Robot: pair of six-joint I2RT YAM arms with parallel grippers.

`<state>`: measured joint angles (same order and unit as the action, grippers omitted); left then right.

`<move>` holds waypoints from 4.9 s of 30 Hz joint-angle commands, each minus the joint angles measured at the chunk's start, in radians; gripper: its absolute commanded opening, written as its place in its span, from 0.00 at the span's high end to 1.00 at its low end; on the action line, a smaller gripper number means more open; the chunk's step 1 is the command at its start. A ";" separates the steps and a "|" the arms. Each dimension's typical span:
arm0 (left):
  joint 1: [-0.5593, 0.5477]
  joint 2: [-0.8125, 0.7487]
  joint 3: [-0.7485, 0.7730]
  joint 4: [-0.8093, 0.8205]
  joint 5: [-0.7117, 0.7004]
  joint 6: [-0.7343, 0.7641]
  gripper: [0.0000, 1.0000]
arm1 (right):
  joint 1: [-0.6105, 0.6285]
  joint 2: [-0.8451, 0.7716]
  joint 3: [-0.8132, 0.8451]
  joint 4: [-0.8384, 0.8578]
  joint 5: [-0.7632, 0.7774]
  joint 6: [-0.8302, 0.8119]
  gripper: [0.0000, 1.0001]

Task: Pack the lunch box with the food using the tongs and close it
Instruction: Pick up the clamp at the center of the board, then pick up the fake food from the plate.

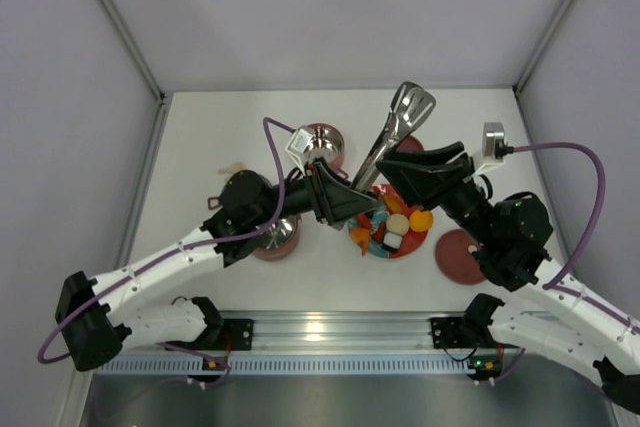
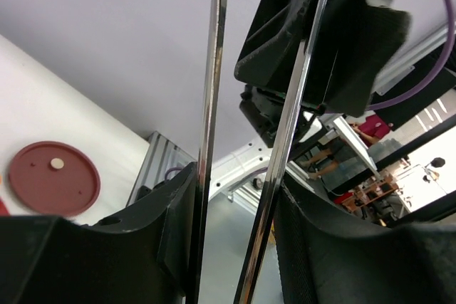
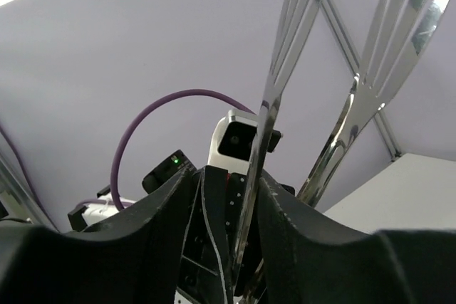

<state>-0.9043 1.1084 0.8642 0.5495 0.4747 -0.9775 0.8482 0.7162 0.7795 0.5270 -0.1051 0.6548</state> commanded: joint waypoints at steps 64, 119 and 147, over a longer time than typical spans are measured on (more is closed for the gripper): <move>0.004 0.027 0.167 -0.964 -0.498 0.408 0.44 | 0.017 -0.084 0.184 -0.864 0.516 -0.115 0.35; -0.188 0.205 0.179 -1.191 -0.558 0.451 0.43 | 0.017 -0.127 0.129 -0.944 0.597 -0.121 0.35; -0.248 0.461 0.335 -1.163 -0.527 0.497 0.43 | 0.017 -0.195 0.110 -1.001 0.637 -0.121 0.34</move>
<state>-1.1465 1.5677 1.1564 -0.6403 -0.0452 -0.4843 0.8486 0.5407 0.8955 -0.4408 0.5114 0.5419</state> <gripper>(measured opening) 0.572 0.655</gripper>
